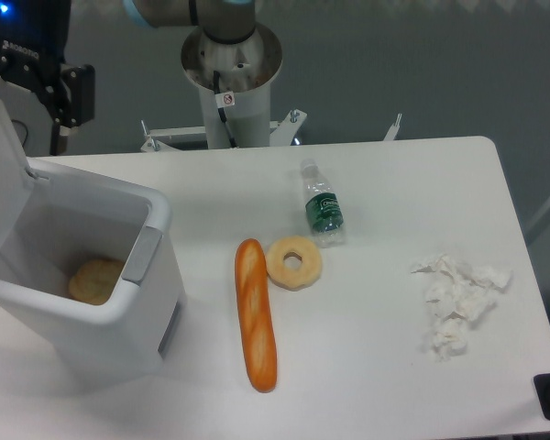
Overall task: Close the trash can
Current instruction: 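Position the gripper behind the raised white lid, then push the lid forward and down onto the trash can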
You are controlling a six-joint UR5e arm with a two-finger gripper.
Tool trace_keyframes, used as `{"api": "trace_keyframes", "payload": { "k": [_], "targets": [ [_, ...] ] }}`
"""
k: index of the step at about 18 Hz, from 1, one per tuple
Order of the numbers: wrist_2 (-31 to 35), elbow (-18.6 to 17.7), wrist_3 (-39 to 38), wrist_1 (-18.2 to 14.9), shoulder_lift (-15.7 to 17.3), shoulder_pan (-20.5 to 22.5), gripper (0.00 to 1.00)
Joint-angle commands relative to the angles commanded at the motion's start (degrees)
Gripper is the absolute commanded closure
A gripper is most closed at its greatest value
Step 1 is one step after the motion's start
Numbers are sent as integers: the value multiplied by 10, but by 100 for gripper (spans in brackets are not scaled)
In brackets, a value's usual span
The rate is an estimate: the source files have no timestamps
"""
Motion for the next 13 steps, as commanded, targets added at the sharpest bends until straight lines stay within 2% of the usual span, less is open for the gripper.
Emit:
{"api": "trace_keyframes", "payload": {
  "k": [13],
  "targets": [
    [1, -2, 17, 4, -29, 45, 0]
  ]
}}
